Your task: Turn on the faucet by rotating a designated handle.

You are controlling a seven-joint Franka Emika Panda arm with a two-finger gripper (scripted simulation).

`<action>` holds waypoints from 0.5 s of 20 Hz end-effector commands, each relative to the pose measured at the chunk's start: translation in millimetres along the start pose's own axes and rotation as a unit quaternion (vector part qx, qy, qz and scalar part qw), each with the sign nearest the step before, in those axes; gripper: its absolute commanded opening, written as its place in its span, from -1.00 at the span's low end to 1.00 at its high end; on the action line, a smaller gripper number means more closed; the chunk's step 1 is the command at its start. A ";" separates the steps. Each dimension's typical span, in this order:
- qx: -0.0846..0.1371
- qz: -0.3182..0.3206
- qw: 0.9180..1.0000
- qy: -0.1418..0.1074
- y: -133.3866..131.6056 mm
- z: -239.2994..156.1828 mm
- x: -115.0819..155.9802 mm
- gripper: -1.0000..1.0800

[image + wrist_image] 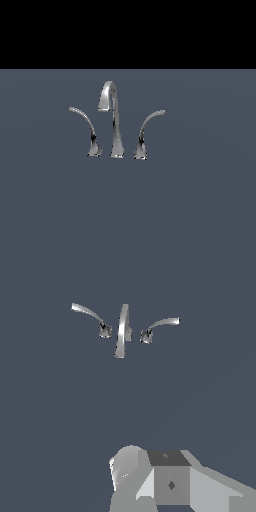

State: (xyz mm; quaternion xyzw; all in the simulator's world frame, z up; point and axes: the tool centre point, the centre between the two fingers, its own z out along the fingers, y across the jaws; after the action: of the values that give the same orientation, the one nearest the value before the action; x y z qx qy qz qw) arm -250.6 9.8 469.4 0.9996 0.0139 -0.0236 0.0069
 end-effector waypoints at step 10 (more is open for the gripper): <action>0.001 0.026 1.000 0.000 -4.2 9.2 8.6 -1.00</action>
State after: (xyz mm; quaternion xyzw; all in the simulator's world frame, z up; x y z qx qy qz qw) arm -244.8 13.0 462.6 0.9997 -0.0053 -0.0231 0.0067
